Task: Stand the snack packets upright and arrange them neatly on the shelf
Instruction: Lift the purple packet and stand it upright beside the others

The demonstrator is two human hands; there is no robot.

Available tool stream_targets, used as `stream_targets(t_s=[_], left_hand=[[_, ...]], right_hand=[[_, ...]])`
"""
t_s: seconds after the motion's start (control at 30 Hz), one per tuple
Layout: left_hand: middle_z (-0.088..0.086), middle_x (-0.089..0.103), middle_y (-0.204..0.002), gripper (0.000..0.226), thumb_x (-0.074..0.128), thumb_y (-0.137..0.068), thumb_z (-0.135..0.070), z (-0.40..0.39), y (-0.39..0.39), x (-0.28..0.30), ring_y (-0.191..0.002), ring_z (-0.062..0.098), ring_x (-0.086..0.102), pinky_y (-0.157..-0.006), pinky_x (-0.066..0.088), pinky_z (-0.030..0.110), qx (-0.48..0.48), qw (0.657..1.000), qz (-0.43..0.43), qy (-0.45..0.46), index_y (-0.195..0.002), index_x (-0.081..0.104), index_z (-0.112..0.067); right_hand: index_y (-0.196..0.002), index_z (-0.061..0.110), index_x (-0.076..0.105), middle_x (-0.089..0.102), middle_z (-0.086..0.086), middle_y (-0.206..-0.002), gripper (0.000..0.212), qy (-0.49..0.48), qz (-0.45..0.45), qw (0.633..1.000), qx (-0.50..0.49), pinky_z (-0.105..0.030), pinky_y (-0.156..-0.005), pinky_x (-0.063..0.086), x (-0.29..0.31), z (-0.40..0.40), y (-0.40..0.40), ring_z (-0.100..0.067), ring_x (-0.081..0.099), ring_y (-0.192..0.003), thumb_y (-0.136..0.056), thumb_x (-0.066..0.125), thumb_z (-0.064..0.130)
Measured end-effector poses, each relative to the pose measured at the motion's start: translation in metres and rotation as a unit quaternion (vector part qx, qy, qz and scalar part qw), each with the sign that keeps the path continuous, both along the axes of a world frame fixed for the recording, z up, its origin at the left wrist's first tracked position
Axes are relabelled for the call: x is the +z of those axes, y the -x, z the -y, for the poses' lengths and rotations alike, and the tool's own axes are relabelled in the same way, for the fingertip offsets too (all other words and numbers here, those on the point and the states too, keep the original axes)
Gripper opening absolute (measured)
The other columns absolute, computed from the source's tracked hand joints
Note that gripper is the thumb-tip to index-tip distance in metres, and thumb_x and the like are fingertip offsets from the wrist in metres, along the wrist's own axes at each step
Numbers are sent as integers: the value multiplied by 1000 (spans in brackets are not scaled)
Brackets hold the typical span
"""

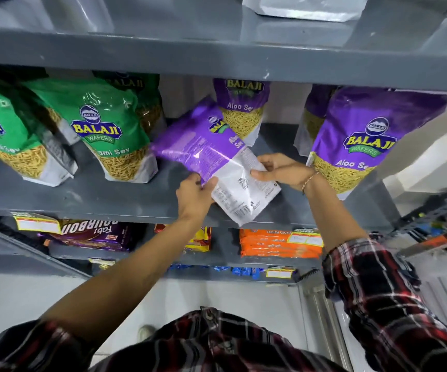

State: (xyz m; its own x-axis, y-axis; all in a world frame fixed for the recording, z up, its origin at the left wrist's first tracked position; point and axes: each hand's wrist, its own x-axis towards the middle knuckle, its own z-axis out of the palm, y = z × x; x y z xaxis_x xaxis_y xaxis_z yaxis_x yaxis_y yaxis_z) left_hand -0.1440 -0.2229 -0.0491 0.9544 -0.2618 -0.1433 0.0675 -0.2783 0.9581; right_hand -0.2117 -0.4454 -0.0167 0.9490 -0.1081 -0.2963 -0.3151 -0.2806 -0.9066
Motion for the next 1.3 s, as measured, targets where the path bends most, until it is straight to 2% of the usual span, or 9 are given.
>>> stream_targets(t_s=[0.13, 0.27, 0.4, 0.6, 0.83, 0.93, 1.0, 1.1, 1.3], left_hand=[[-8, 35, -49, 33, 69, -81, -28, 3, -20, 12, -47, 8, 31, -54, 33, 29, -40, 982, 175, -57, -62, 43, -19], [1, 63, -72, 15, 66, -83, -22, 20, -46, 34, -68, 2, 52, -58, 31, 16, -90, 953, 284, -60, -87, 65, -7], [-7, 67, -92, 24, 68, -81, -21, 41, -67, 39, -90, 2, 59, -73, 39, 4, -116, 963, 241, -30, -104, 68, -12], [3, 70, -113, 32, 65, -81, -9, 52, -76, 27, -100, 8, 64, -97, 47, 28, -157, 975, 160, -4, -113, 63, -14], [-5, 49, -80, 36, 67, -81, -15, 47, -37, 27, -64, 8, 51, -59, 39, 15, -18, 979, 204, -3, -108, 45, -7], [3, 62, -85, 14, 64, -85, -13, 44, -11, 19, -73, 14, 59, -63, 41, 8, -114, 958, 264, -9, -94, 56, -5], [6, 68, -101, 18, 64, -85, -12, 45, 1, 13, -88, 13, 64, -71, 44, 3, -204, 949, 239, -13, -103, 62, -7], [8, 62, -118, 36, 68, -82, -13, 46, 9, 6, -104, 16, 61, -88, 52, 21, -245, 945, 215, -9, -116, 58, -10], [3, 47, -115, 56, 77, -73, -29, 39, 6, -5, -106, 18, 54, -90, 50, 36, -165, 966, 201, -3, -114, 46, -7]], right_hand=[[-105, 3, 60, 66, -8, -103, 34, -39, 62, 995, -69, -32, -87, 53, -11, -2, -2, -21, 62, -95, -74, 72, -1], [-88, 25, 50, 63, 1, -92, 44, -31, 155, 968, -195, -40, -86, 51, -23, -12, -13, -20, 60, -91, -67, 77, -3], [-86, 29, 46, 63, 2, -94, 49, -25, 192, 940, -279, -43, -89, 51, -33, -17, -20, -21, 61, -93, -64, 79, 1], [-95, 23, 43, 63, 2, -98, 50, -15, 195, 929, -314, -33, -85, 53, -45, -22, -20, -16, 61, -93, -67, 79, 4], [-109, 17, 36, 58, -7, -113, 57, 6, 172, 947, -270, -35, -91, 50, -55, -19, -7, -21, 58, -105, -71, 78, 10], [-108, 17, 38, 57, -11, -118, 53, 17, 162, 948, -273, -25, -89, 46, -61, -22, 1, -18, 55, -107, -72, 76, 7], [-107, 18, 40, 57, -7, -115, 50, 13, 168, 944, -284, -18, -82, 45, -63, -30, 7, -16, 55, -104, -73, 75, 4], [-108, 15, 44, 58, -7, -113, 43, 13, 194, 930, -313, -22, -84, 49, -68, -52, 15, -17, 58, -102, -76, 71, 3], [-112, 4, 49, 60, -15, -107, 30, 77, 234, 907, -343, -28, -85, 50, -77, -105, 23, -26, 59, -94, -84, 51, -6]])
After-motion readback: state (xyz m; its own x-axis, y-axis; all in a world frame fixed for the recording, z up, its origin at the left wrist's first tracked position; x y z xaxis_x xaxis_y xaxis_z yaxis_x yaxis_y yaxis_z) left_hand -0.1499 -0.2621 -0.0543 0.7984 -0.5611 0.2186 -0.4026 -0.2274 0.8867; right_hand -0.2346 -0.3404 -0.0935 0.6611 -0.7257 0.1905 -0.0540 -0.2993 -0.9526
